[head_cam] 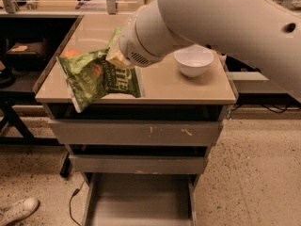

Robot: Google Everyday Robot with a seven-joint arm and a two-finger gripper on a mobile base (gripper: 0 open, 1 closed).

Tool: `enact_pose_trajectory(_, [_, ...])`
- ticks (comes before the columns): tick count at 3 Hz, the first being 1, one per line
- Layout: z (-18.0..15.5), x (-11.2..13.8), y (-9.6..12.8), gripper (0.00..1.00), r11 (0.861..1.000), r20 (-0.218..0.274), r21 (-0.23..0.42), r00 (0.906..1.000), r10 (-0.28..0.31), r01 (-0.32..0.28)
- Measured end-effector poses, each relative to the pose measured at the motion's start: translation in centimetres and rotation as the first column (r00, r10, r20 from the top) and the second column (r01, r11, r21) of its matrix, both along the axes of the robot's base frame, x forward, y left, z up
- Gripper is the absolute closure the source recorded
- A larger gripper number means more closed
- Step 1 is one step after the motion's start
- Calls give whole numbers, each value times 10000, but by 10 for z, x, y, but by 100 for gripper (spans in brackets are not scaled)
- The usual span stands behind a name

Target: Pick green jalapeno chip bag from bottom drawer and place on counter

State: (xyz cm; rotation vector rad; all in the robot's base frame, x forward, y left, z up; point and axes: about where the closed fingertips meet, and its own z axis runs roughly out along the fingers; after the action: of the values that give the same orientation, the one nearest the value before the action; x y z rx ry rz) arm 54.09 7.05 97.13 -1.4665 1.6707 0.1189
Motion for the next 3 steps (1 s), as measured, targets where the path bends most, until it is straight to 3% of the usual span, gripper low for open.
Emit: enact_pose_trajectory(3, [-19, 122, -20, 100, 9959, -3, 280, 9963, -861, 861])
